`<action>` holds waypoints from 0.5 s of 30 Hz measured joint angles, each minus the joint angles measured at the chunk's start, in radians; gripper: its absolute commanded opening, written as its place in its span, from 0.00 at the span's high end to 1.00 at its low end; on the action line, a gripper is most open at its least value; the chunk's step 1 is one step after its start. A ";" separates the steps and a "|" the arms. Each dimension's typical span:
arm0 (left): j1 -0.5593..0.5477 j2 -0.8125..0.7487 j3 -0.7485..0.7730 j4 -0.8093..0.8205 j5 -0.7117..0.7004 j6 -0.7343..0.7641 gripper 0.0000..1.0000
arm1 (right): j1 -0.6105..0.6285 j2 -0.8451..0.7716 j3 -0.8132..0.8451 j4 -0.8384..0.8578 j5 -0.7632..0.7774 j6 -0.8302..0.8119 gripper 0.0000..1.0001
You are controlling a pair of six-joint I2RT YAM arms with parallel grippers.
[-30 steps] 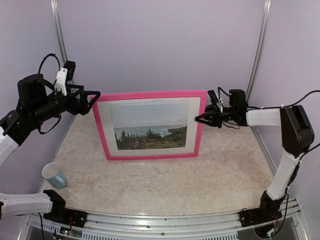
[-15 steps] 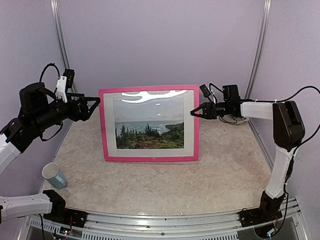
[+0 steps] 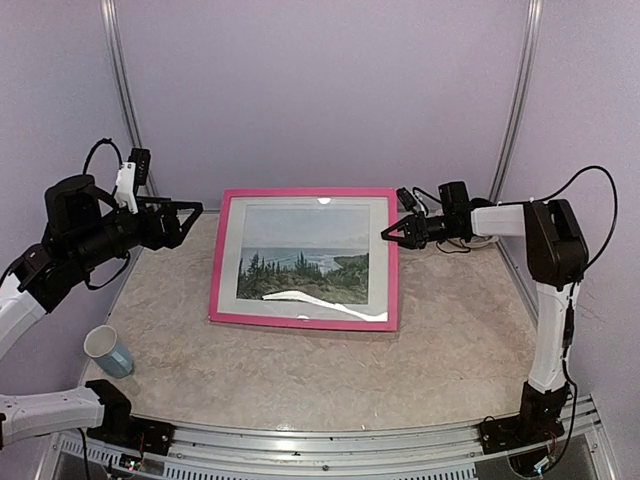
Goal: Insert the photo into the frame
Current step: Turn over the photo frame, then place the photo frame at the center of the board.
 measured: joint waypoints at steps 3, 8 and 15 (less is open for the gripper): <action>0.000 0.000 -0.016 0.010 -0.019 -0.027 0.01 | -0.015 0.041 0.013 -0.011 -0.012 0.047 1.00; 0.001 0.011 -0.045 0.019 -0.122 -0.109 0.01 | -0.033 0.099 0.062 -0.073 -0.021 0.081 1.00; 0.038 0.154 -0.086 0.057 -0.195 -0.233 0.01 | -0.046 0.148 0.115 -0.166 -0.018 0.085 1.00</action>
